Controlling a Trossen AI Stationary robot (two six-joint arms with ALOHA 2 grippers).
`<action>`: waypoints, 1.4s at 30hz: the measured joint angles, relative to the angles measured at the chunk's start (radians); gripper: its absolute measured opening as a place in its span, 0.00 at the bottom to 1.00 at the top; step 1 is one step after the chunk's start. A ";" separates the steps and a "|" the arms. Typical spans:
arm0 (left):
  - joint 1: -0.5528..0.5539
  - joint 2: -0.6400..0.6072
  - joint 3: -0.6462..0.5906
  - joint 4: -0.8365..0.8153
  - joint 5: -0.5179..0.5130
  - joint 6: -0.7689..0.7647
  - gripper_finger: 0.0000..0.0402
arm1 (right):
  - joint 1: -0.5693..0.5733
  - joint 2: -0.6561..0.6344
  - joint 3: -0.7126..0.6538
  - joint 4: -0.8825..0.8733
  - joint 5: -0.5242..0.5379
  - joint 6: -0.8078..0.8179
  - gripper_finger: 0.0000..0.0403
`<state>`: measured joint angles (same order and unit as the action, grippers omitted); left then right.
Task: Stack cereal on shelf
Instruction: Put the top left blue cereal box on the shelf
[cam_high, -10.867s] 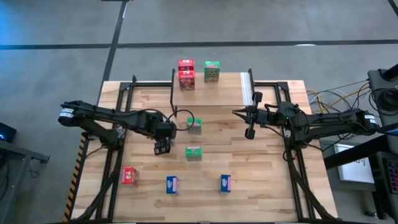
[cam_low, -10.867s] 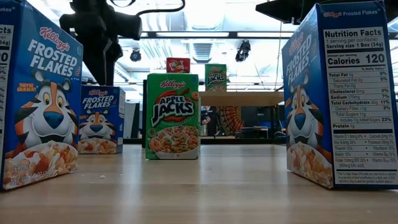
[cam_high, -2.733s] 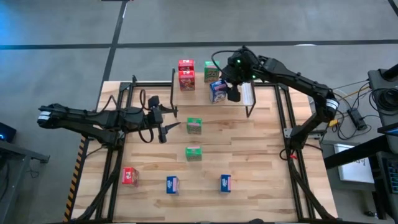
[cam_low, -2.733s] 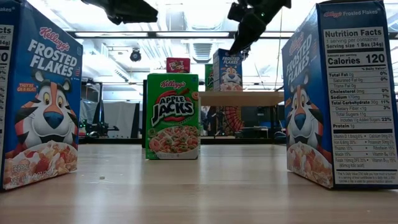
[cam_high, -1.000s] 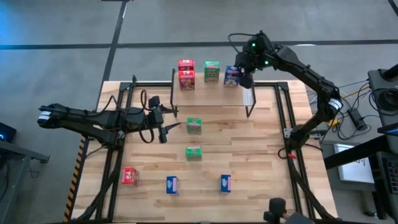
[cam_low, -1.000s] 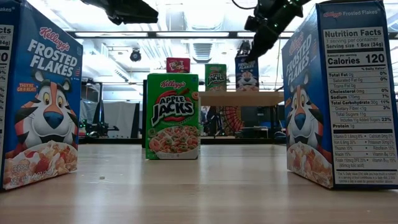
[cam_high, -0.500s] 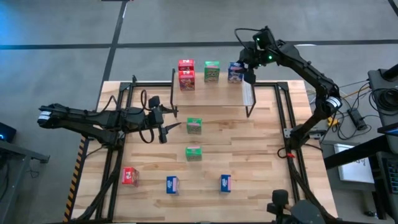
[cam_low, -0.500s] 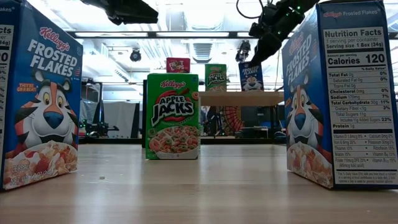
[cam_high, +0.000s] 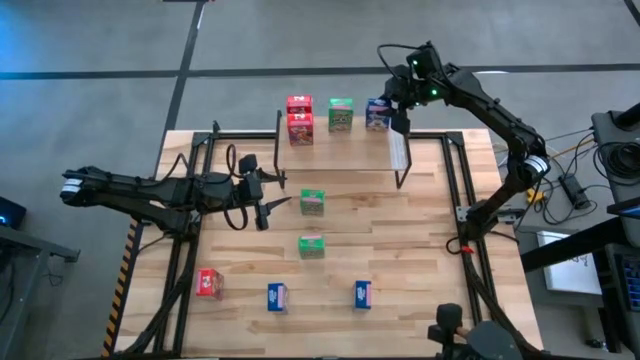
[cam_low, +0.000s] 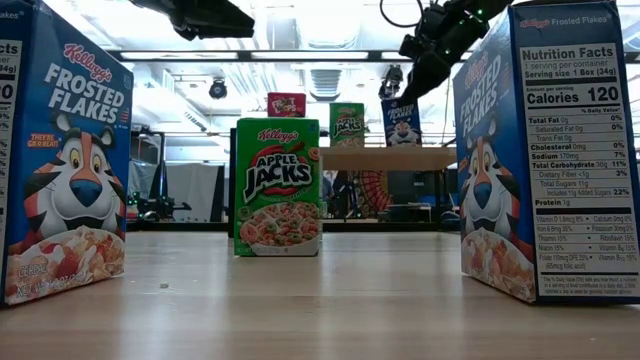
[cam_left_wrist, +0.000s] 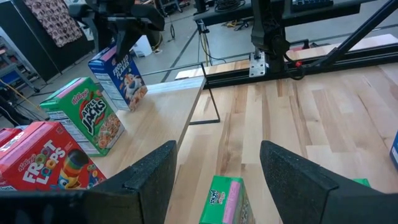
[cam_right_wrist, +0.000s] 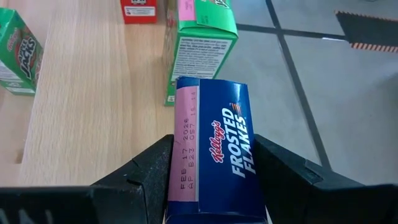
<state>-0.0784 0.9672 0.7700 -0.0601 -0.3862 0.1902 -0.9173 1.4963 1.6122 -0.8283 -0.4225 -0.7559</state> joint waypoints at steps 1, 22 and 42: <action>0.000 0.000 0.000 0.000 0.000 0.000 0.54 | 0.000 0.000 -0.001 0.001 0.000 0.004 0.48; 0.000 0.000 0.000 0.000 0.000 0.000 0.54 | 0.000 0.000 -0.011 0.019 0.004 0.077 0.48; 0.000 0.000 0.000 -0.003 0.001 0.000 0.54 | 0.000 0.000 -0.011 0.001 0.004 0.109 0.54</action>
<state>-0.0784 0.9672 0.7700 -0.0631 -0.3855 0.1902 -0.9169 1.4963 1.6009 -0.8268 -0.4187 -0.6472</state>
